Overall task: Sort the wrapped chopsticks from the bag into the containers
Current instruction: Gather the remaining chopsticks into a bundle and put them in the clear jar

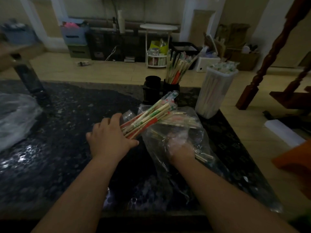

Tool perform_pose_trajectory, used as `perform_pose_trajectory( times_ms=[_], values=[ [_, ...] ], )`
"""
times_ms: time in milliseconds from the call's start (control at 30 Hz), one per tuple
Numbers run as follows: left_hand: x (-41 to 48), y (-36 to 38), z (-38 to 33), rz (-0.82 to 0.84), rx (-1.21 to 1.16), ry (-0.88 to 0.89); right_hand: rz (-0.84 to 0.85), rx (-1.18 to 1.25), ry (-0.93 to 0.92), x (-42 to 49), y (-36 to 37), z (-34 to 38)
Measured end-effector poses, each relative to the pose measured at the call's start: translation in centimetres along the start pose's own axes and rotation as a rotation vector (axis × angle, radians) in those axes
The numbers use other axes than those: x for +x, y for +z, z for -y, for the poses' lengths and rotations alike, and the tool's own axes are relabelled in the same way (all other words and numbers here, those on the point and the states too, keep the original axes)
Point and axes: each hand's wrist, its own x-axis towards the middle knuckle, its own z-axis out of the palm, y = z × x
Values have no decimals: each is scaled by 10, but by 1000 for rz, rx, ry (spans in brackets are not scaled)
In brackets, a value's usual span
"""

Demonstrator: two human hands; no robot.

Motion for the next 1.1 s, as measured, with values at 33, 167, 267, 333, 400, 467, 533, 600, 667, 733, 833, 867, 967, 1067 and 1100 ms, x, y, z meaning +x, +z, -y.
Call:
perform_pose_trajectory(
  times_ms=[33,167,267,333,400,467,533,600,667,733,833,867,967,1067,1100],
  values=[
    [-1,-1,0,4,-1,5,15,-35,-11,-3,4,-3],
    [-7,-7,0,22,-4,13,-49,33,-22,-18,8,-8],
    [-11,-11,1,10,2,18,-12,126,-17,-30,4,-6],
    [-14,-13,2,8,-3,27,6,157,-30,-36,2,-6],
    [-17,-16,2,11,1,33,28,123,-64,-44,-3,-6],
    [-21,-18,2,8,11,49,67,81,-77,-46,-6,-8],
    [-25,-19,3,5,31,66,60,54,-72,-53,-11,-10],
    [-28,-20,3,4,53,68,28,66,-70,-59,-12,-13],
    [-31,-20,5,4,58,66,27,86,-73,-66,-11,-14],
    [-34,-20,6,-1,57,68,59,86,-92,-70,-12,-15],
    [-37,-19,7,-4,58,57,61,34,-131,-77,-27,-13],
    [-38,-18,7,-6,59,54,32,14,-132,-79,-34,-13],
    [-38,-17,8,-20,39,62,-88,-12,-137,-86,-55,-13],
    [-37,-17,7,-18,17,67,-208,-9,-195,-95,-74,-12],
    [-37,-16,7,-17,14,68,-262,-1,-218,-100,-80,-11]
  ],
)
